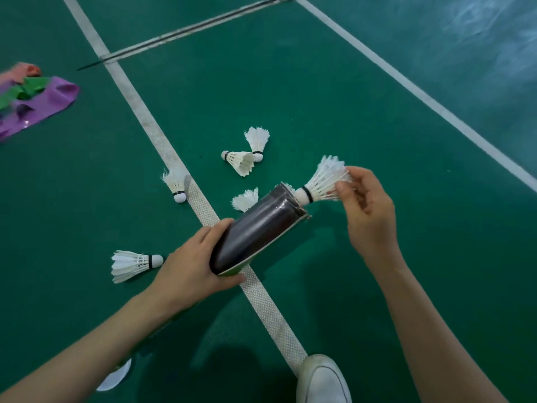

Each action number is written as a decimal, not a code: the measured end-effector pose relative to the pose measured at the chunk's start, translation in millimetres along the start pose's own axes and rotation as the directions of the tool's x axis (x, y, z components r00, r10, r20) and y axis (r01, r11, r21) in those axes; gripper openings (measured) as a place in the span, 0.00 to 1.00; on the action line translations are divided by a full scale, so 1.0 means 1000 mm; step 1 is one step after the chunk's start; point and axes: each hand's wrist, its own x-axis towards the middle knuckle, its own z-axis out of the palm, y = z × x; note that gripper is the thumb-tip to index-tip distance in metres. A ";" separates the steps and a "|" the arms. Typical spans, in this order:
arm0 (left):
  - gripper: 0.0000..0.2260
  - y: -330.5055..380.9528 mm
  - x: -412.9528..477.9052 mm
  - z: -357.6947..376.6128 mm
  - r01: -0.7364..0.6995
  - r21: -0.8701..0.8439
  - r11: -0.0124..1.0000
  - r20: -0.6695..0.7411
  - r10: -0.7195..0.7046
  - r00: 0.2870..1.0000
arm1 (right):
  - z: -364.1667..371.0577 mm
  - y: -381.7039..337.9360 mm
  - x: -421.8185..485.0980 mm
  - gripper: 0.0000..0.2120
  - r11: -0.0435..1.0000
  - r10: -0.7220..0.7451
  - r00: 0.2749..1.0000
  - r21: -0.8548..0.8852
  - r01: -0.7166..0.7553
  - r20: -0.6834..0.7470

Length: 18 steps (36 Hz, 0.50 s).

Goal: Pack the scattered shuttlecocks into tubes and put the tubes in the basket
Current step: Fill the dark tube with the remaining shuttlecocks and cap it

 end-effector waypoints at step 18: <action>0.43 -0.017 -0.003 -0.020 0.063 0.055 0.996 -0.115 -0.057 0.992 | 0.068 -0.002 -0.007 0.37 0.949 0.215 0.854 0.106 -0.298 0.473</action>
